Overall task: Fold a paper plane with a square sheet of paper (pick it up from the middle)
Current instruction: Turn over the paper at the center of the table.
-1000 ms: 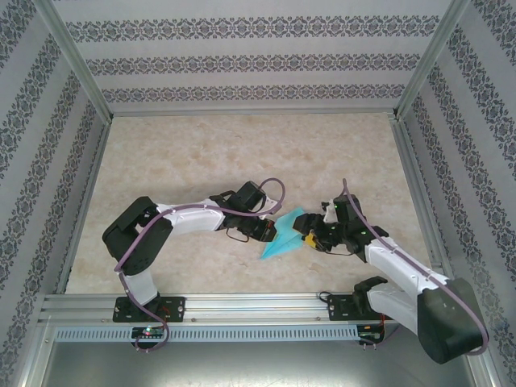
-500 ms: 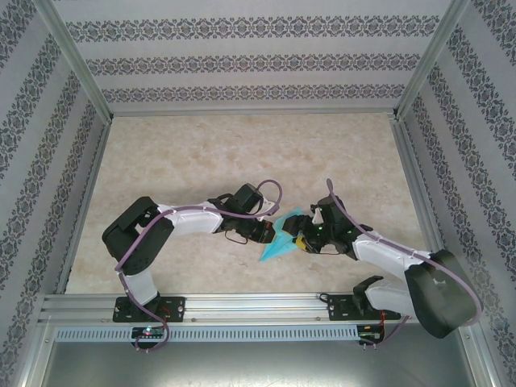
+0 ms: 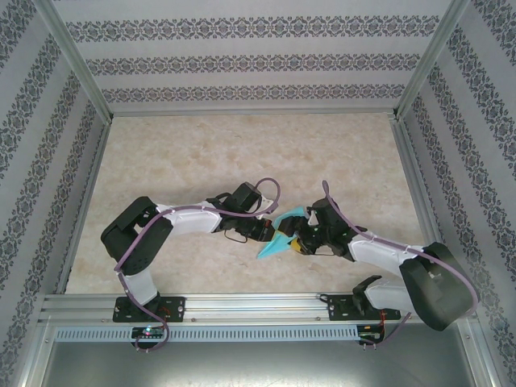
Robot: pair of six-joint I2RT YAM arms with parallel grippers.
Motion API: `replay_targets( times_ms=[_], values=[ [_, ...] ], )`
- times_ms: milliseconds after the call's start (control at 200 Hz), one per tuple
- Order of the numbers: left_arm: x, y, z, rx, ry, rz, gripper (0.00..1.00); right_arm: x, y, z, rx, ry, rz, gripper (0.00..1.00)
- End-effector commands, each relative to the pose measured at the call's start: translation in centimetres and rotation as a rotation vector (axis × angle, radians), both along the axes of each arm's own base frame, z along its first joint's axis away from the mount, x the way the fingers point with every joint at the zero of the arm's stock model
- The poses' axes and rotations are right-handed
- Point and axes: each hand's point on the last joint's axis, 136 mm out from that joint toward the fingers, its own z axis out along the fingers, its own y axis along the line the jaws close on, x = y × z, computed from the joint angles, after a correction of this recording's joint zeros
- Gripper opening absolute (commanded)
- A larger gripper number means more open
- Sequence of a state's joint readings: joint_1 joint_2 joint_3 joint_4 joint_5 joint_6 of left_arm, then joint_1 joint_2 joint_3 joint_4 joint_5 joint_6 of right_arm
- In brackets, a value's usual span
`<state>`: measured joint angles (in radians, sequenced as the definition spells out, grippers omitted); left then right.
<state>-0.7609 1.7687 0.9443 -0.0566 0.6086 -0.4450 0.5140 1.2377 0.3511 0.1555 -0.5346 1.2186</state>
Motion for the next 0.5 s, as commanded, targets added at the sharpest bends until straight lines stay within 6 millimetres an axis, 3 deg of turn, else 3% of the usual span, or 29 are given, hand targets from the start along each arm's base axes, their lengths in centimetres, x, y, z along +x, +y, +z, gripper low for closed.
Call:
replay_targets(
  times_ms=[0, 495],
  values=[
    [0.7, -0.3, 1.1, -0.071, -0.001, 0.018, 0.04, -0.7, -0.3, -0.6, 0.002, 0.017, -0.031, 0.67],
    [0.8, 0.0, 0.8, -0.088, 0.038, 0.041, 0.04, -1.4, -2.6, 0.8, -0.060, -0.046, -0.146, 0.65]
  ],
)
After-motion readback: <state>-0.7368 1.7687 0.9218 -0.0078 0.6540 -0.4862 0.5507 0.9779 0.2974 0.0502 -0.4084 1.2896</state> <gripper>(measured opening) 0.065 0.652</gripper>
